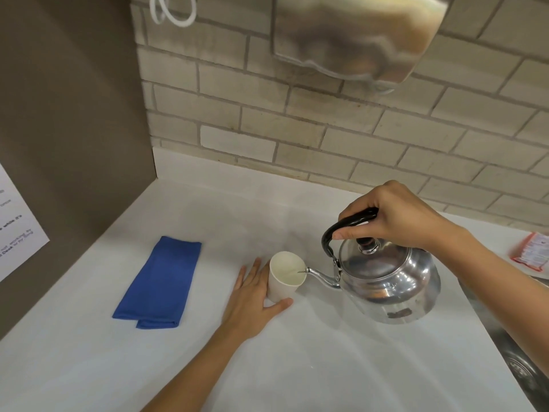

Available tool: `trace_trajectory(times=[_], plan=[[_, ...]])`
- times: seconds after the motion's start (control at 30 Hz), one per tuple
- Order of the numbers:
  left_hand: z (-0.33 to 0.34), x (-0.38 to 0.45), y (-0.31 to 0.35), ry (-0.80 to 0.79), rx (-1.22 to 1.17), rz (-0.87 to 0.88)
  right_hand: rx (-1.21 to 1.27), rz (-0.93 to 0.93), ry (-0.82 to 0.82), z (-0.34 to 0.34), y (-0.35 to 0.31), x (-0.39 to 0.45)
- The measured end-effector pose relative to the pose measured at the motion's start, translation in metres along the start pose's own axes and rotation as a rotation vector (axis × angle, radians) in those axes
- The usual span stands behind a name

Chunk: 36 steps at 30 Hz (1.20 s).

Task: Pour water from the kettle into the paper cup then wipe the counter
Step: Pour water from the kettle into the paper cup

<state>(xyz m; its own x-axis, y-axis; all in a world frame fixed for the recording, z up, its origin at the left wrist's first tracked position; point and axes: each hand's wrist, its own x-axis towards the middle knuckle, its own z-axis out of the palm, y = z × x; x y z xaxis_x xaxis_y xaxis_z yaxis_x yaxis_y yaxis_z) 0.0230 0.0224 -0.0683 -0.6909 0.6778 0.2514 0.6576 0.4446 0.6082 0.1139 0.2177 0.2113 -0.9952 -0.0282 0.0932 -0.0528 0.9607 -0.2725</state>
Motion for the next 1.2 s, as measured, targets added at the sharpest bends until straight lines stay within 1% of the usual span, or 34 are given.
trace_trajectory(times=[0.63, 1.2], plan=[[0.0012, 0.0001, -0.0005, 0.015, -0.021, 0.002, -0.048, -0.002, 0.003, -0.0027, -0.0082, -0.0015], [0.0019, 0.0003, -0.0021, 0.008, -0.019, -0.004, -0.026, 0.007, 0.004, -0.0026, -0.0067, 0.0001]])
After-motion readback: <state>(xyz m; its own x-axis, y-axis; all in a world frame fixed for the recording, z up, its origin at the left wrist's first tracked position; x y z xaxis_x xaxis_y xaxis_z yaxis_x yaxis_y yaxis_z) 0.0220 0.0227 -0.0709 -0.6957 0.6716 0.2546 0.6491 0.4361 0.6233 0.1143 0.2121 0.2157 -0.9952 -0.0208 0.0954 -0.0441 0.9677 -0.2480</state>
